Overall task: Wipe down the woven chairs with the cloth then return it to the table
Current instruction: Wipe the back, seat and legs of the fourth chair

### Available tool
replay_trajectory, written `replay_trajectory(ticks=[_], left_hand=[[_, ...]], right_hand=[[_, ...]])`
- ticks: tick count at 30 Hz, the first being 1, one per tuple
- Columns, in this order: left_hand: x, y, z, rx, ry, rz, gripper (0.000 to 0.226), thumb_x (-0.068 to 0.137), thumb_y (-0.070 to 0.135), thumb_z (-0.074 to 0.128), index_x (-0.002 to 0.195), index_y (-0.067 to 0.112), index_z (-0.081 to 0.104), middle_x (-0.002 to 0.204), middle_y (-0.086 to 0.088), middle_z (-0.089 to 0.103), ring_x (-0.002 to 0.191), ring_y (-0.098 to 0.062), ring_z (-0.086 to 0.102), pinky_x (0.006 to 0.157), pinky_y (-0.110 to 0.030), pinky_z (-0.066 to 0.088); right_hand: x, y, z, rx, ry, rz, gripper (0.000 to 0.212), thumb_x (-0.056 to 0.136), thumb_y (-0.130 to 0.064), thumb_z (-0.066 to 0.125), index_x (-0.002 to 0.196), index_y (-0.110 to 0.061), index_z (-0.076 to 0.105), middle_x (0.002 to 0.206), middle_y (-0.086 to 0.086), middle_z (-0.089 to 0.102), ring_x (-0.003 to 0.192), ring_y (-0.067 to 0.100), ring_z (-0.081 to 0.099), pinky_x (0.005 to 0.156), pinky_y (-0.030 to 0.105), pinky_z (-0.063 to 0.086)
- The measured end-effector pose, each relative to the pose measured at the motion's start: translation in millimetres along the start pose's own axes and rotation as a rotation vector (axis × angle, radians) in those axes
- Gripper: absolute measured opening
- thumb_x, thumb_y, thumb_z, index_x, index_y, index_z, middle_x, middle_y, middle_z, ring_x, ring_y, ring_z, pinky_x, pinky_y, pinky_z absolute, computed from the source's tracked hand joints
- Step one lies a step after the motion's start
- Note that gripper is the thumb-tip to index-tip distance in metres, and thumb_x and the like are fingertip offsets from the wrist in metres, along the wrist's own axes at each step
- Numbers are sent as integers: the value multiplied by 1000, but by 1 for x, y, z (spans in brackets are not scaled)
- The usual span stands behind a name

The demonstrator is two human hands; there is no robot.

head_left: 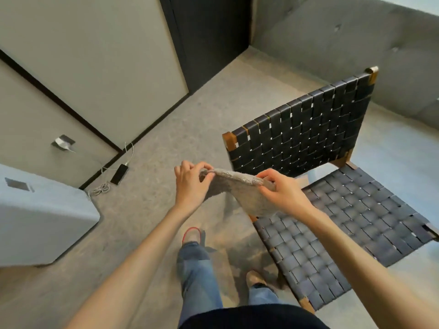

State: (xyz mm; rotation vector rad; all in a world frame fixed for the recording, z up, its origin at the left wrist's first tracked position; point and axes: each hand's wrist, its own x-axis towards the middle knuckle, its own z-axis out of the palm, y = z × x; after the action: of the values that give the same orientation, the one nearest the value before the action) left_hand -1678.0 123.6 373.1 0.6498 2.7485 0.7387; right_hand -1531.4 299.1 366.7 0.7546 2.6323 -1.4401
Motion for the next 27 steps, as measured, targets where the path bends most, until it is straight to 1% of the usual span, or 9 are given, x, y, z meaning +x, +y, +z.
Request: replay_trajectory(ticks=[4, 7, 9, 12, 13, 16, 19, 23, 27], left_hand=[[69, -29, -1, -187, -99, 108, 4, 93, 22, 58, 91, 25, 56, 79, 6, 55, 74, -9, 51, 55, -5, 37], [116, -46, 3, -242, -197, 138, 8, 94, 20, 55, 91, 25, 50, 76, 6, 54, 68, -6, 50, 54, -3, 37], [145, -57, 7, -258, -313, 123, 7, 95, 20, 52, 91, 23, 47, 88, -4, 60, 74, -15, 56, 62, -15, 44], [176, -72, 16, -316, -560, 54, 9, 95, 18, 50, 88, 20, 44, 94, -11, 59, 81, -25, 60, 77, -43, 54], [183, -77, 20, -307, -603, 42, 8, 95, 19, 51, 90, 18, 45, 95, -10, 58, 82, -24, 58, 76, -42, 54], [203, -89, 36, -276, -650, 67, 11, 95, 23, 53, 99, 14, 48, 97, -6, 56, 79, -14, 53, 58, -20, 44], [219, -89, 53, -343, -636, 113, 14, 94, 22, 55, 100, 12, 47, 98, -4, 55, 86, -15, 52, 60, -15, 41], [230, -69, 79, -475, -597, 151, 22, 93, 26, 58, 103, 13, 43, 102, -4, 52, 85, -7, 51, 61, -8, 43], [227, -67, 104, -644, -571, 239, 31, 93, 27, 56, 114, 18, 34, 116, -3, 49, 95, 2, 50, 66, 4, 39]], right_hand=[[44, -18, 34, 48, 105, 111, 25, 93, -17, 54, 113, -26, 42, 91, -17, 59, 80, 10, 62, 65, 27, 53], [73, -30, 57, 99, 249, 214, 17, 93, -19, 55, 106, -26, 47, 91, -12, 60, 83, 9, 59, 65, 25, 50], [90, -36, 68, 135, 296, 289, 11, 94, -26, 56, 104, -26, 52, 91, -13, 58, 83, 4, 56, 60, 16, 44], [109, -36, 81, 153, 316, 377, 10, 94, -29, 57, 103, -24, 59, 91, -11, 57, 82, 1, 52, 59, 12, 37], [114, -34, 85, 157, 334, 405, 10, 94, -28, 57, 103, -24, 61, 91, -11, 58, 82, 1, 52, 59, 13, 38], [130, -26, 94, 159, 436, 471, 4, 93, -28, 60, 95, -27, 63, 87, -11, 58, 81, 3, 52, 61, 13, 37], [148, -15, 99, 103, 575, 522, 7, 91, -31, 63, 93, -27, 68, 87, -7, 51, 87, 7, 46, 64, 17, 33], [169, 2, 104, 39, 738, 572, 12, 89, -34, 64, 99, -30, 70, 102, 6, 52, 102, 18, 42, 77, 30, 41], [186, 14, 114, 240, 855, 416, 10, 94, -27, 59, 102, -27, 64, 104, 5, 60, 96, 14, 54, 73, 25, 49]])
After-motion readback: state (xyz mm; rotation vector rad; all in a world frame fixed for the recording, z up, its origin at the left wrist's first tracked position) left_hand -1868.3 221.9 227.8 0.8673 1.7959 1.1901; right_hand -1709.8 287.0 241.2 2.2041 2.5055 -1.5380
